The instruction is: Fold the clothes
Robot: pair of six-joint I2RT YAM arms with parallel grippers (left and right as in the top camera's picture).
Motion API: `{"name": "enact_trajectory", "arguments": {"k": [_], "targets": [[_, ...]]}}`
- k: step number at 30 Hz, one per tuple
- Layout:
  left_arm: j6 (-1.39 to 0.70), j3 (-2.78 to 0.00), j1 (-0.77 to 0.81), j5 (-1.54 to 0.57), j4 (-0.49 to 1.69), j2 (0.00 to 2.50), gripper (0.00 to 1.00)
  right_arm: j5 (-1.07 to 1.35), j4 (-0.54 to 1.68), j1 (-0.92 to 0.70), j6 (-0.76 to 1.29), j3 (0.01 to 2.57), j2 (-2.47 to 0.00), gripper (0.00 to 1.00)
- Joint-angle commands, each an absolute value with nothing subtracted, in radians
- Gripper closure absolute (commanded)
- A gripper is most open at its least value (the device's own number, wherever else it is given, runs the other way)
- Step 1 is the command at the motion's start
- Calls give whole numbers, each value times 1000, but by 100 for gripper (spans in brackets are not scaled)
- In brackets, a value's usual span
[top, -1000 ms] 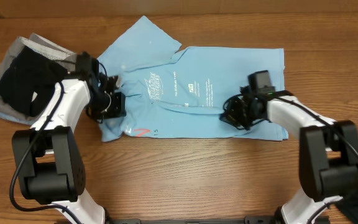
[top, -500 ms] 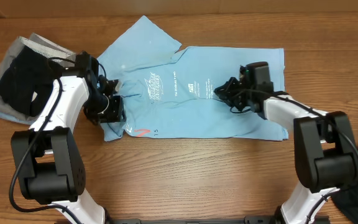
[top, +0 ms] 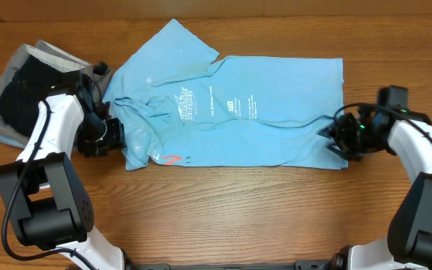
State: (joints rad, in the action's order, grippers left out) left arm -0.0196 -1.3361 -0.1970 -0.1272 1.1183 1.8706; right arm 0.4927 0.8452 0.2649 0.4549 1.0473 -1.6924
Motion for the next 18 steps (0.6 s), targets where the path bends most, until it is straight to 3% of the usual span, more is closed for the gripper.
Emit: {"name": "enact_trajectory", "arguments": {"k": [1, 9, 12, 14, 18], "targets": [[9, -1351, -192, -260, 1118, 1881, 41, 266, 865, 319, 385, 1016, -1724, 50], [27, -1351, -192, -289, 1118, 1881, 41, 241, 810, 341, 392, 956, -1836, 46], [31, -1351, -192, -286, 1118, 1881, 41, 239, 819, 335, 391, 956, -1846, 71], [31, -1351, -192, -286, 1118, 1881, 40, 218, 837, 338, 392, 961, -1844, 96], [38, -1351, -192, -286, 1112, 1881, 40, 171, 889, 366, 392, 1012, -1844, 96]]}}
